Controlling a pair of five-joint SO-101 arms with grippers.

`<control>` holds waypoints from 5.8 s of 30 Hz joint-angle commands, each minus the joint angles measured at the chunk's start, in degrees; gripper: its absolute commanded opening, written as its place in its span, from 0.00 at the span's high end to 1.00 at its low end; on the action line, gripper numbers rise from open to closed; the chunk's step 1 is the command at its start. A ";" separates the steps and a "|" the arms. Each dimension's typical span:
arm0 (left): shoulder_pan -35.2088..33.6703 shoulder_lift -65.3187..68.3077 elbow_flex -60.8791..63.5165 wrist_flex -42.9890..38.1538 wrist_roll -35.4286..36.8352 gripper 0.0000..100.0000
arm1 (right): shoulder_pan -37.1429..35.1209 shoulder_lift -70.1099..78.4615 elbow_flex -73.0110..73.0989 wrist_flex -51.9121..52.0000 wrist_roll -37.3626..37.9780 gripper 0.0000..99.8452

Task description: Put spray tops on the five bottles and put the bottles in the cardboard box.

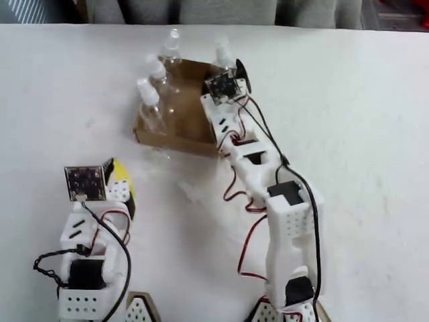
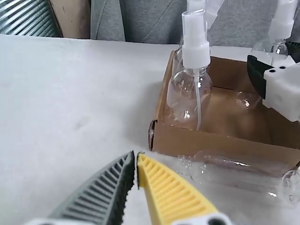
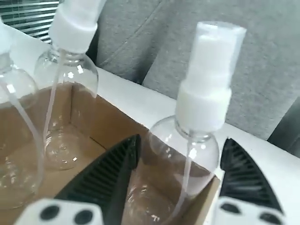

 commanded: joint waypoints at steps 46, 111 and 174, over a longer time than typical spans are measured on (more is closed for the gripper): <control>-0.66 -0.40 0.00 -1.49 -4.66 0.98 | -2.51 -65.36 41.49 20.09 -5.63 0.99; -8.84 -0.22 -9.58 16.26 -4.40 0.98 | -28.44 -34.68 5.36 89.36 -23.12 0.98; 9.98 91.47 -50.20 22.33 23.30 0.77 | -17.71 -51.56 3.08 110.99 -14.33 0.96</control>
